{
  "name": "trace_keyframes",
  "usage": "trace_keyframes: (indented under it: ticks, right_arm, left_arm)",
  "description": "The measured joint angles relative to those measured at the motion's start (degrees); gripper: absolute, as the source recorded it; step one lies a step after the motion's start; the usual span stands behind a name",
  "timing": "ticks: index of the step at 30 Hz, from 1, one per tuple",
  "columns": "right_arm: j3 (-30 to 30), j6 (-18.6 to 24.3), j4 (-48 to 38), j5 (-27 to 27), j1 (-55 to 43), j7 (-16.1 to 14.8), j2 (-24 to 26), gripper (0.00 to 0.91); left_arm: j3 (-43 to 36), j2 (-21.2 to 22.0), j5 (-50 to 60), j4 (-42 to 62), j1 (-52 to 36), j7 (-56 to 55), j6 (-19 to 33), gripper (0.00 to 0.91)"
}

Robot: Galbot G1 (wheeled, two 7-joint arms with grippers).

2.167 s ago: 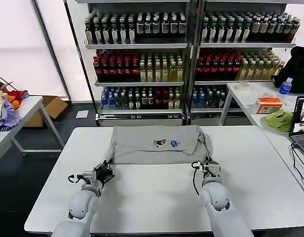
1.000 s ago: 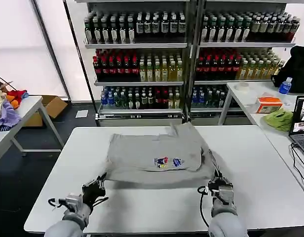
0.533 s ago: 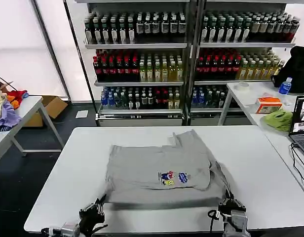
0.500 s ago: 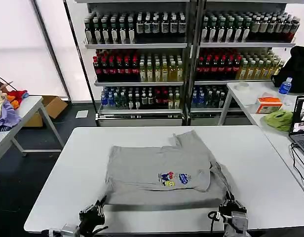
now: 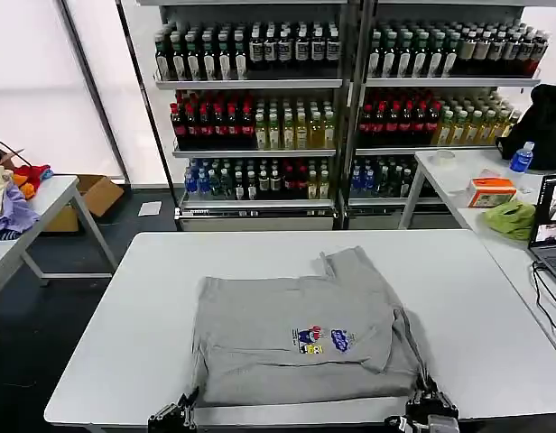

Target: Fold and organize the clothes.

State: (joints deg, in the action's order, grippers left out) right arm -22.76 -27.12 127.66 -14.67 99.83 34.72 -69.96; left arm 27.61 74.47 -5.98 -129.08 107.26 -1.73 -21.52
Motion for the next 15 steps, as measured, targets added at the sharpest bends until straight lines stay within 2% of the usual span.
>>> trace_keyframes:
  ticks: [15]
  right_arm:
    - [-0.3,-0.1,-2.2,3.1,-4.3,-3.3,-1.1,0.907]
  left_arm:
    - [0.9,2.1,-0.3,-2.6,-2.2,-0.6,0.2,0.907]
